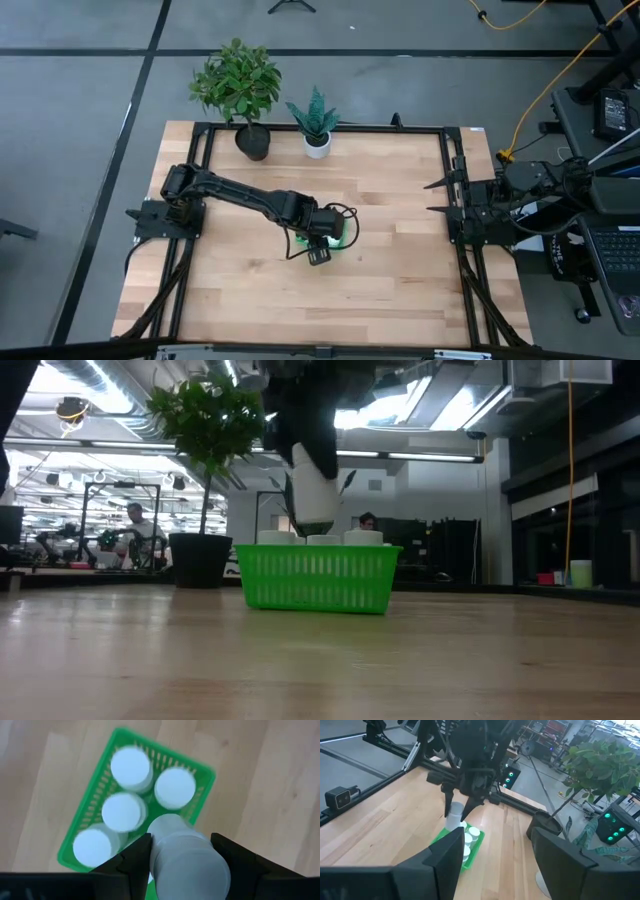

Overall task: Pick and place pill bottles into a basket
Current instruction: Put the pill bottle into the bin

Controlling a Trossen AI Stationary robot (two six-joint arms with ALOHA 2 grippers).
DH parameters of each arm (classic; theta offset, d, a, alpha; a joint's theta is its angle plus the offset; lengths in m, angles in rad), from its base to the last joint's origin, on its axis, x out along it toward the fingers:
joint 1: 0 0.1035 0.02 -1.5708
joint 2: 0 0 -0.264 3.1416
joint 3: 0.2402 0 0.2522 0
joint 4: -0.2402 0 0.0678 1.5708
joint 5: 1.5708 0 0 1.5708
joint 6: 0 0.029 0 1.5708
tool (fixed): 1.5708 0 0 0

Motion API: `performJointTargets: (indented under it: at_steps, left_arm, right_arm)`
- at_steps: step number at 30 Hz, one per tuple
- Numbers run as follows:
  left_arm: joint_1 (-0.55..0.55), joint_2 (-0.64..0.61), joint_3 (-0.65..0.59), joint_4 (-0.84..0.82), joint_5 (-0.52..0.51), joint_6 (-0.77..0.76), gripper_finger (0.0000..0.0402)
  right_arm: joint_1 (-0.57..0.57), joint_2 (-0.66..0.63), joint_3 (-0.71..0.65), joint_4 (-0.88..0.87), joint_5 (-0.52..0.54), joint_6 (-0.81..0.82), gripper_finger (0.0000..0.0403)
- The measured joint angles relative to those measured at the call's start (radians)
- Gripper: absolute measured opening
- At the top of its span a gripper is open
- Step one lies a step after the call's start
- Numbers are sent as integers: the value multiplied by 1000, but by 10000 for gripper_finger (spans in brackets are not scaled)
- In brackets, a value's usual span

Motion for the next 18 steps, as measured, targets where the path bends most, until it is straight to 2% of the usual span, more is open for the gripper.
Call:
performJointTargets:
  at_steps: [18]
  left_arm:
    - [0,7,-24,48,5,5,177]
  right_arm:
    - [0,0,0,0,0,3,233]
